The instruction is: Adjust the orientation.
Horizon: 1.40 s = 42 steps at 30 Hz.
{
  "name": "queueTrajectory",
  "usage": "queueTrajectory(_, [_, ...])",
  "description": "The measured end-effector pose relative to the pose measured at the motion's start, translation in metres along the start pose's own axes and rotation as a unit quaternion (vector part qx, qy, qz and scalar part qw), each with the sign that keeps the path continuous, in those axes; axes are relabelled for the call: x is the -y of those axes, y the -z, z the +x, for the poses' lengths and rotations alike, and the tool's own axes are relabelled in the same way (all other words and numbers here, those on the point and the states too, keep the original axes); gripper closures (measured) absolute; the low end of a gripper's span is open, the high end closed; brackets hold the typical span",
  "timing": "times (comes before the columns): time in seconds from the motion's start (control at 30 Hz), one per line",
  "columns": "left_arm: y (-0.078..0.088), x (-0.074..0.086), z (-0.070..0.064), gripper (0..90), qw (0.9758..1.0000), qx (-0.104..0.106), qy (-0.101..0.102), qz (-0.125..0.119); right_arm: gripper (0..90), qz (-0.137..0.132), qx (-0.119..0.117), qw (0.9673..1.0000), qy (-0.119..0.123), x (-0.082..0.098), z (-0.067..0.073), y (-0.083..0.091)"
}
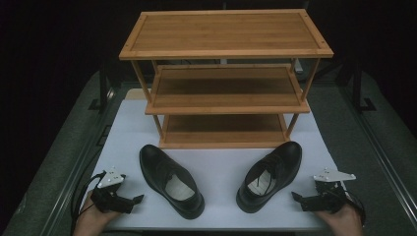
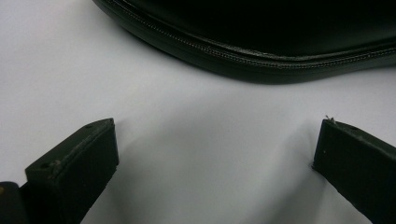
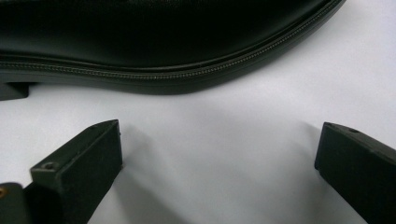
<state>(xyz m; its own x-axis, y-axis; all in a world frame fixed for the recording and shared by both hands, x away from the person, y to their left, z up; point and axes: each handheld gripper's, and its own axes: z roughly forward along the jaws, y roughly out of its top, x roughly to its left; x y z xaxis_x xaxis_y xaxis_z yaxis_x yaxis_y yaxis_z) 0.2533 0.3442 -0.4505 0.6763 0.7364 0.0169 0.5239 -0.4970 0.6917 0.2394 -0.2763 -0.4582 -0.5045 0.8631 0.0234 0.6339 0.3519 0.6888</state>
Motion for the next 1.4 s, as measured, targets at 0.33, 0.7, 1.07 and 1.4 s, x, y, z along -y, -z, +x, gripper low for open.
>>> queueTrajectory(0.33, [0.006, 0.002, 0.0, 13.0, 0.9999, -0.004, 0.004, -0.014, 0.3, -0.002, 0.0, 1.0, 0.0, 0.0, 0.0, 0.0])
queueTrajectory(0.7, [0.022, -0.008, 0.012, 80.6, 0.9991, -0.022, 0.031, -0.021, 0.4, -0.002, 0.0, 1.0, 0.0, 0.0, 0.0, 0.0])
queueTrajectory(1.07, [0.021, -0.037, 0.036, 90.0, 0.9961, -0.053, 0.056, -0.044, 0.4, -0.003, 0.0, 1.0, 0.001, 0.0, 0.0, 0.0])
queueTrajectory(1.4, [0.003, -0.058, 0.06, 90.0, 0.9946, -0.059, 0.058, -0.062, 0.4, -0.003, 0.0, 1.0, 0.001, 0.0, -0.001, 0.0])
